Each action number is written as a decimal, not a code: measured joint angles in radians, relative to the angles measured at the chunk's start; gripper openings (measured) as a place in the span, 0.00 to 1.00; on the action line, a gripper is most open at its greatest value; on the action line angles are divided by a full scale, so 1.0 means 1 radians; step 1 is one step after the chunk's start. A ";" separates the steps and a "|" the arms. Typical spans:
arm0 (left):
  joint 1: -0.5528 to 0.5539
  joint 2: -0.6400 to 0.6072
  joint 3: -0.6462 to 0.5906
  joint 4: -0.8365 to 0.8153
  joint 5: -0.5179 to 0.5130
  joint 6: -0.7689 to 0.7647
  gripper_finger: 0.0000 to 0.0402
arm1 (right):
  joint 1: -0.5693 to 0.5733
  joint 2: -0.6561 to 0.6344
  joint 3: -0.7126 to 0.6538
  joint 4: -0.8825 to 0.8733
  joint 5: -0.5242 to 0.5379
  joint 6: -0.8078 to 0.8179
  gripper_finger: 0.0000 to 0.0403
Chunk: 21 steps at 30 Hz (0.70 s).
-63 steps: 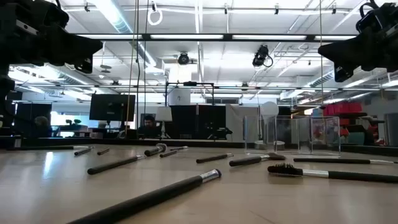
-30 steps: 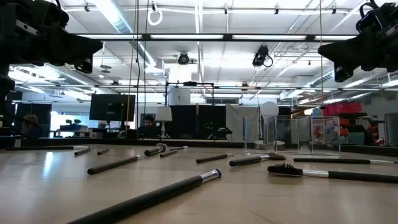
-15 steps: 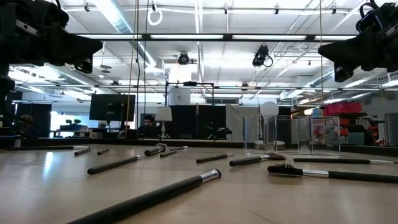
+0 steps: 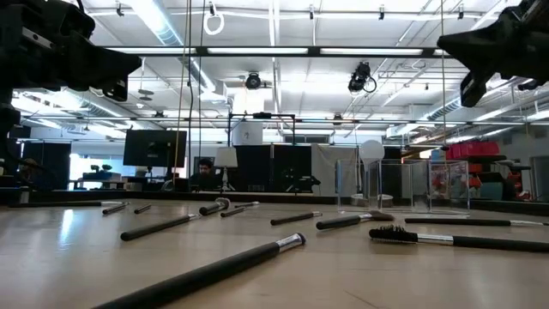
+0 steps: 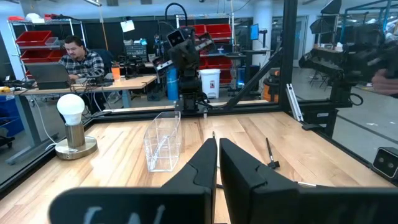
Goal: Put items in baskets/containers
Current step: Put the black highlighter brush into the transparent organizer
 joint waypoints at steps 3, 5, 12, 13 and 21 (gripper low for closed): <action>0.000 0.000 0.000 0.003 0.000 0.000 0.06 | 0.074 0.134 0.000 0.069 -0.006 0.003 0.05; 0.000 0.000 0.000 0.004 0.000 0.000 0.06 | 0.133 0.241 0.000 0.133 0.035 -0.014 0.05; 0.000 0.000 0.000 0.006 0.000 0.000 0.06 | 0.296 0.595 0.039 0.294 0.208 0.022 0.05; 0.000 0.000 0.000 0.006 0.000 0.000 0.06 | 0.317 0.642 0.062 0.293 0.230 0.032 0.05; 0.000 0.000 0.000 0.006 0.000 0.000 0.06 | 0.425 1.025 0.362 0.121 0.322 0.032 0.05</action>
